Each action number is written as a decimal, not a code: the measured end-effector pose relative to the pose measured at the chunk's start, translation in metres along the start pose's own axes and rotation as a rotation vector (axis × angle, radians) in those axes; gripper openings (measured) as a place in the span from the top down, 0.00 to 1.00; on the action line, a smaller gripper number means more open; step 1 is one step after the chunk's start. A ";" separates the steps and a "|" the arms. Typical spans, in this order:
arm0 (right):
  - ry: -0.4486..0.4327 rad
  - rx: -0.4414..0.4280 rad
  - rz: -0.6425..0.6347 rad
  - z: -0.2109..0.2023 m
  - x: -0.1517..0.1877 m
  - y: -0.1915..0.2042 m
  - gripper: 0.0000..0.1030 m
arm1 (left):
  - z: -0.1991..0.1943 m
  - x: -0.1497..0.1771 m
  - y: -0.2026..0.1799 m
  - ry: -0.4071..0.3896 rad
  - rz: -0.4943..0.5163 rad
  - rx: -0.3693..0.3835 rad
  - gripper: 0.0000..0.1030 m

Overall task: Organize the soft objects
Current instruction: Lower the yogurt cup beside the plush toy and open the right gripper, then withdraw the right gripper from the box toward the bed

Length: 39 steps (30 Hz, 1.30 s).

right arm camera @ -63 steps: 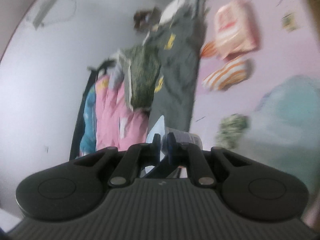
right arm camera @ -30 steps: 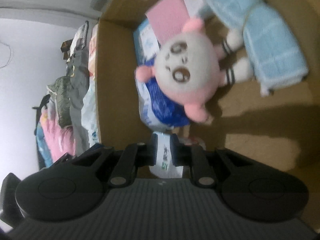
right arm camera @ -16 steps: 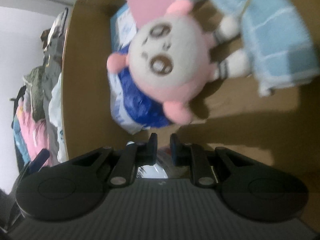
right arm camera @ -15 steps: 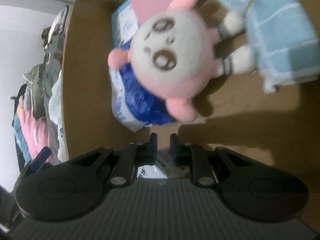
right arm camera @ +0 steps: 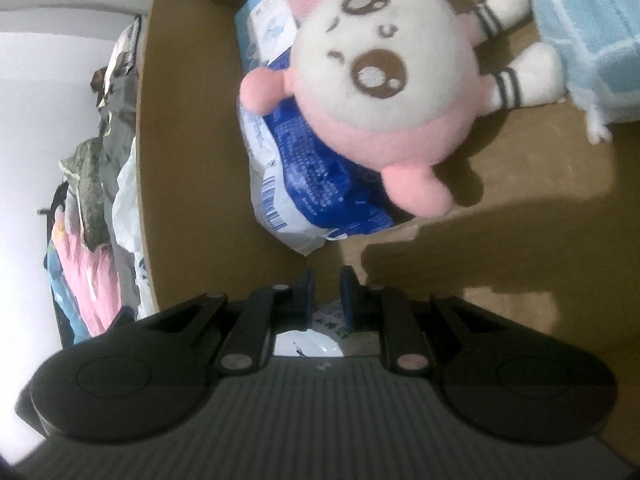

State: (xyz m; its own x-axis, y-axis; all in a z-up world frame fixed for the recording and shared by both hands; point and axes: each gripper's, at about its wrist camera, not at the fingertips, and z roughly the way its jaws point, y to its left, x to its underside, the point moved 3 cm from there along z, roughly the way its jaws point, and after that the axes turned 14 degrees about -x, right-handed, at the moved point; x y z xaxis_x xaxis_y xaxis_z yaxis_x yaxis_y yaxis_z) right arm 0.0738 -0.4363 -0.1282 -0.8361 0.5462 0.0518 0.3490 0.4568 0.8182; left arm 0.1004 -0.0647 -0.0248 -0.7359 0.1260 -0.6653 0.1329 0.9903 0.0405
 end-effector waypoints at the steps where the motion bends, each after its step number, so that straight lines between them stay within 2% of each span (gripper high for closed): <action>1: -0.018 0.009 -0.001 -0.007 -0.001 -0.002 0.86 | 0.000 0.001 0.003 -0.001 -0.002 -0.003 0.42; 3: -0.074 0.042 -0.007 -0.024 -0.009 -0.005 0.81 | 0.000 0.003 0.007 -0.003 -0.004 -0.008 0.40; 7: -0.128 0.037 0.025 -0.052 -0.012 -0.010 0.77 | 0.003 0.009 0.013 0.002 0.004 -0.018 0.39; 15: -0.029 -0.005 0.018 -0.030 0.004 0.000 0.66 | 0.009 0.024 0.023 0.036 0.048 -0.057 0.35; 20: -0.015 -0.036 0.024 -0.015 0.008 0.005 0.66 | 0.011 0.023 0.034 0.050 0.073 -0.082 0.35; 23: -0.013 -0.070 0.055 -0.012 0.009 -0.001 0.65 | 0.006 0.018 0.038 0.079 0.185 -0.090 0.35; 25: -0.010 -0.077 0.066 -0.014 0.009 -0.002 0.65 | 0.002 0.013 0.041 0.102 0.298 -0.134 0.35; 29: -0.002 -0.100 0.096 -0.017 0.013 -0.008 0.65 | -0.004 0.000 0.049 0.177 0.490 -0.304 0.24; 31: -0.003 -0.106 0.129 -0.018 0.015 -0.013 0.64 | 0.000 -0.001 0.051 0.189 0.518 -0.378 0.22; 33: -0.007 -0.116 0.127 -0.018 0.015 -0.013 0.64 | 0.006 0.002 0.046 0.165 0.531 -0.375 0.22; 34: -0.013 -0.123 0.135 -0.018 0.015 -0.014 0.64 | 0.008 0.003 0.044 0.126 0.526 -0.355 0.22; 36: -0.021 -0.139 0.140 -0.017 0.013 -0.015 0.64 | 0.010 0.006 0.043 0.017 0.459 -0.360 0.21; 37: -0.025 -0.144 0.147 -0.016 0.013 -0.017 0.64 | 0.011 0.008 0.042 -0.013 0.419 -0.375 0.20; 39: -0.025 -0.146 0.145 -0.016 0.013 -0.018 0.64 | 0.014 0.015 0.039 -0.039 0.352 -0.345 0.20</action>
State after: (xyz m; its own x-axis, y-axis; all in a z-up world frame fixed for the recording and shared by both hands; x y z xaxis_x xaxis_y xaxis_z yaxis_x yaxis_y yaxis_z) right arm 0.0500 -0.4489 -0.1329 -0.7700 0.6171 0.1622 0.3986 0.2667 0.8775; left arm 0.1040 -0.0253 -0.0434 -0.6600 0.4602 -0.5938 0.1360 0.8506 0.5080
